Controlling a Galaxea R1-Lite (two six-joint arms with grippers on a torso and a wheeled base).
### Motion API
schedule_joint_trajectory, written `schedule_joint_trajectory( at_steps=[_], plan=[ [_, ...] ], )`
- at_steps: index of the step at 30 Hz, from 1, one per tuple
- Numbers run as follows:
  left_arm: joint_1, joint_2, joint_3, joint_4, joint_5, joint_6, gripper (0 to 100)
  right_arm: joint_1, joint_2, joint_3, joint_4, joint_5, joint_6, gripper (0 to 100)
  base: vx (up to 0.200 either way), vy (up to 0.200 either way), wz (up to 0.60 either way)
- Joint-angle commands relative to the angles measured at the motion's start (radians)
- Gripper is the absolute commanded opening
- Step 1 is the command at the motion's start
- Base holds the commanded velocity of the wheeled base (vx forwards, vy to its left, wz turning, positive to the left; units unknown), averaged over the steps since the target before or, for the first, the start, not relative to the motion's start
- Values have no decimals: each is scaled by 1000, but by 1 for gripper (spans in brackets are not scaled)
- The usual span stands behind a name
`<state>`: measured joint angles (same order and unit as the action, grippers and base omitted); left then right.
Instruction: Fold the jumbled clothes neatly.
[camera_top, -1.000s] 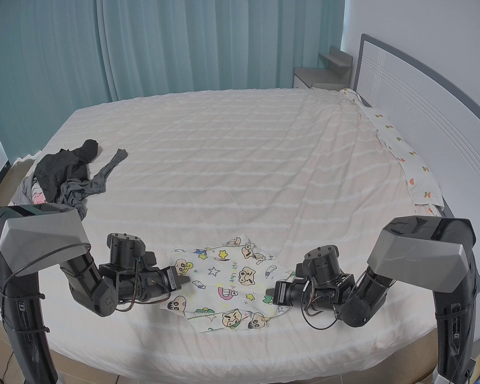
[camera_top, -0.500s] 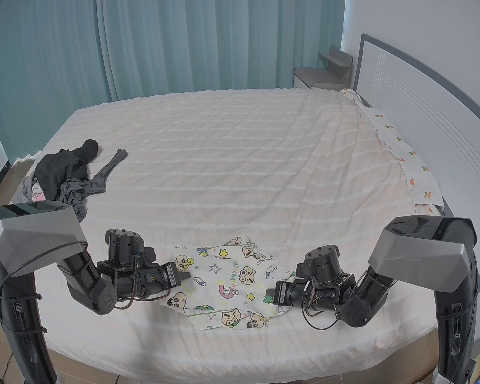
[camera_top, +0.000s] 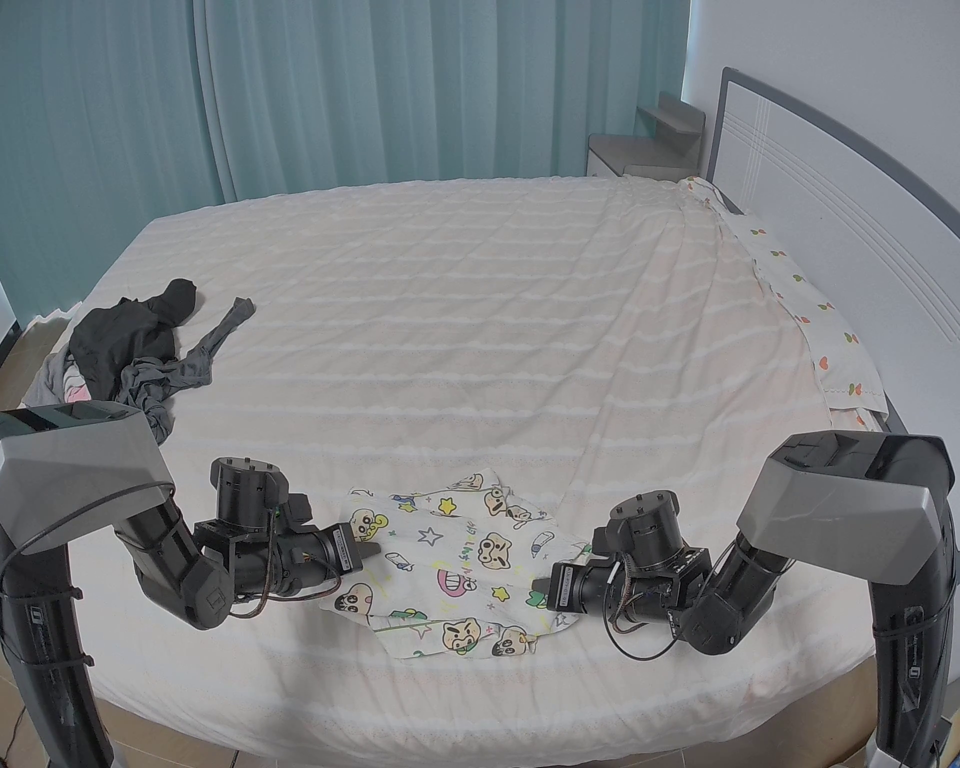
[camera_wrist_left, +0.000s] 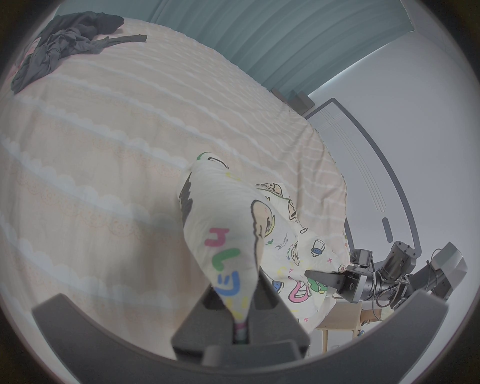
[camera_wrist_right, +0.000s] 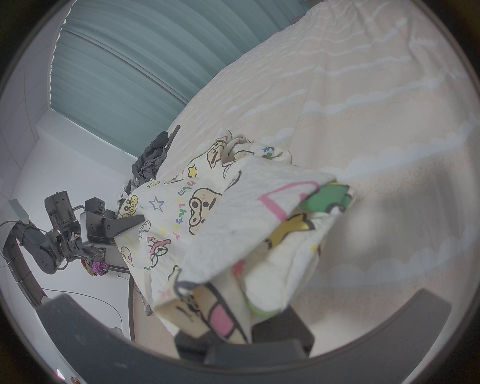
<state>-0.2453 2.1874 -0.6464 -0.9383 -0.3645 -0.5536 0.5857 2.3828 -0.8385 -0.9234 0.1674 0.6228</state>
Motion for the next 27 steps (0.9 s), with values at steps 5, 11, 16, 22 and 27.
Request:
schedule_joint_trajectory(
  at_steps=[5, 11, 16, 22, 27],
  plan=[
    [1, -2, 7, -4, 1, 1, 0, 0, -7, -1, 0, 0, 0, 0, 0, 160, 0],
    [1, -9, 13, -4, 2, 1, 0, 6, -20, -2, -2, 1, 2, 0, 0, 200, 0],
    [4, -18, 13, -2, 2, 3, 0, 17, -31, -4, 0, 1, 2, 0, 0, 200, 0],
    [4, -32, 34, -7, 7, 4, 0, 29, -40, -2, -3, 0, 3, 0, 0, 200, 0],
    [6, -49, 48, -7, 29, 4, 0, 54, -62, 7, -3, 0, 3, 0, 0, 200, 0]
  ],
)
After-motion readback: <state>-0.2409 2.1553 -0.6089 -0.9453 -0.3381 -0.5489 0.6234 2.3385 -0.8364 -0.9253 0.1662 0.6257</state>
